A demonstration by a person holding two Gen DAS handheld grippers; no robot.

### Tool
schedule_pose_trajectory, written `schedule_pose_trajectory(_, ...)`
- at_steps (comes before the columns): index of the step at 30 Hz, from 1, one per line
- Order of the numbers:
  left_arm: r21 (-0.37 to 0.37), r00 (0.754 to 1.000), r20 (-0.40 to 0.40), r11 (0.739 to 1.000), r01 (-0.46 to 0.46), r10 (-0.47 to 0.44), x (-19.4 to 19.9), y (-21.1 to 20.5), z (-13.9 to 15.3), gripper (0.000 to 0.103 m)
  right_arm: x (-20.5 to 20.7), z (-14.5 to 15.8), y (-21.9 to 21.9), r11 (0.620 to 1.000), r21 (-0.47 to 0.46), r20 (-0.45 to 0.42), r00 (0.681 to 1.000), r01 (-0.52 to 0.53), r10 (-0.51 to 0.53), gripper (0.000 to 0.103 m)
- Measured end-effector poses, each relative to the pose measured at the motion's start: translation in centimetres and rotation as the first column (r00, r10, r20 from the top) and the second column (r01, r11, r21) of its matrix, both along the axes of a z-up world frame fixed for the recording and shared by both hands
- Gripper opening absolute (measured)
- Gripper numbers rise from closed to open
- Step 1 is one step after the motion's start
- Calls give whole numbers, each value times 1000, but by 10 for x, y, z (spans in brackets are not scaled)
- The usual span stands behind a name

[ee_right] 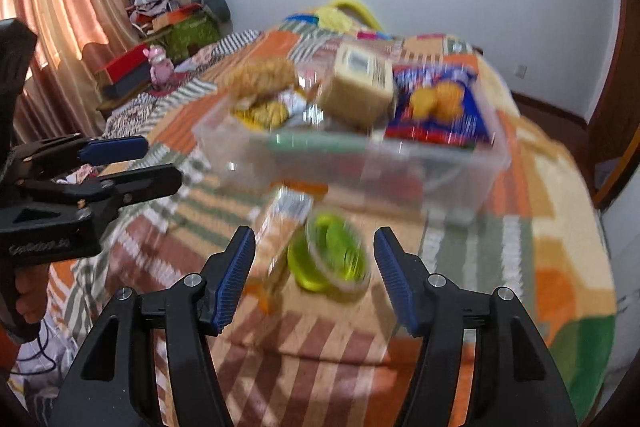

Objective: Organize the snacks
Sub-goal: 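Grasp the wafer roll with the left tool while the right tool grasps the green jelly cup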

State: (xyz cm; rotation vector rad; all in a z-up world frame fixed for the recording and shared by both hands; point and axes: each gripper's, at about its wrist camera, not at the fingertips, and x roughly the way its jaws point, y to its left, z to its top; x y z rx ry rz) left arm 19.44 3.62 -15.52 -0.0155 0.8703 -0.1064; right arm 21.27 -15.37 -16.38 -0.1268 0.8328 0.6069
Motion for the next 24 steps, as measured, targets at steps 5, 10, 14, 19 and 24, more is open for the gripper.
schedule_pose_trajectory(5,-40,998,-59,999,-3,1,-7,-2,-21,62,12,-25,4,999,-37,-65,998,17,-19,58)
schedule_pose_trajectory(10,-72,996,-93,997,-15,8,-1,-4,-33,62,24,-33,11,998,-59,-71,997,18,-22,58)
schedule_pose_trajectory(14,-84,995,-96,996,-9,1,8,-11,-35,62,25,-35,19,997,-74,-43,999,15,-19,53)
schedule_pose_trajectory(19,-108,994,-111,994,13,-25,20,-26,-40,62,17,-34,15,999,-49,-21,999,25,-26,52)
schedule_pose_trajectory(24,-125,992,-120,992,27,-42,31,-40,-47,62,12,-31,-11,998,-26,-14,998,62,-62,52)
